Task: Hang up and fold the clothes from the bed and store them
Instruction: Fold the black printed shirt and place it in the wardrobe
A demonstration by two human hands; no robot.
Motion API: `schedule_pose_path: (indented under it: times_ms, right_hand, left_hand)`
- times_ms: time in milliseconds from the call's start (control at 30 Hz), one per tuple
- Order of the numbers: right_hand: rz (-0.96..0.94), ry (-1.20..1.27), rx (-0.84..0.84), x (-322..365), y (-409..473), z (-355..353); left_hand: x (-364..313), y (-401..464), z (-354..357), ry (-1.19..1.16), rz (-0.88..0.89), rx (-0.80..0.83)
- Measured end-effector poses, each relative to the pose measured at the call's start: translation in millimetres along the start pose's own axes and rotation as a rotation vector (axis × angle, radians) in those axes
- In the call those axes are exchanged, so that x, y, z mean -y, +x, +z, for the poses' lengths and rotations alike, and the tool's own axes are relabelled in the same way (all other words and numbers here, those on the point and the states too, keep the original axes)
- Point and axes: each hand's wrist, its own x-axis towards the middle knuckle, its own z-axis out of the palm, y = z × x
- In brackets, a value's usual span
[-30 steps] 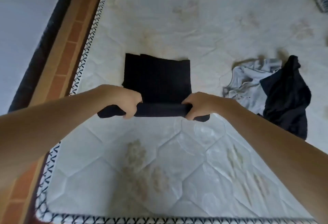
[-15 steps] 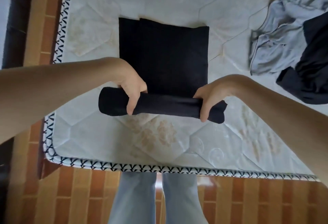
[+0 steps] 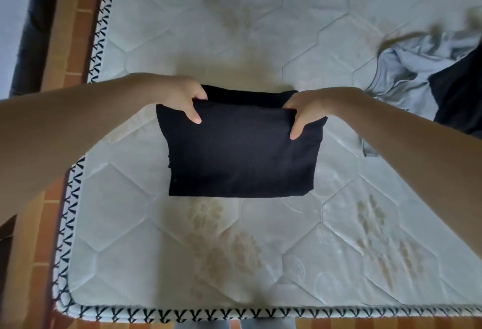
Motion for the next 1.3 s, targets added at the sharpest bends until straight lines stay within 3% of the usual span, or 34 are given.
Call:
schedule_pose_path:
  times_ms: [233,533,833,1067,1167,1300]
  right_hand:
    - [-0.024,0.097,-0.107,-23,51,-12]
    - [-0.017,0.186,-0.074,-33,93,-13]
    - [-0.020,0.246,-0.142,-40,106,-16]
    - [0.038,0.356,-0.271,-42,112,-2]
    - [0.082,0.342,-0.391,-41,114,9]
    - [0.067,0.298,-0.968,-17,109,42]
  left_hand:
    - [23,34,-4,-0.210,-0.029,-0.220]
    - [52,84,7,-0.184,-0.020,-0.269]
    - [71,101,2,-0.285,-0.032,-0.320]
    - [75,100,12,-0.205,-0.075,-0.463]
    - [71,95,24,-0.088,-0.063,-0.631]
    - [53,77,58,0.145,0.023,-0.880]
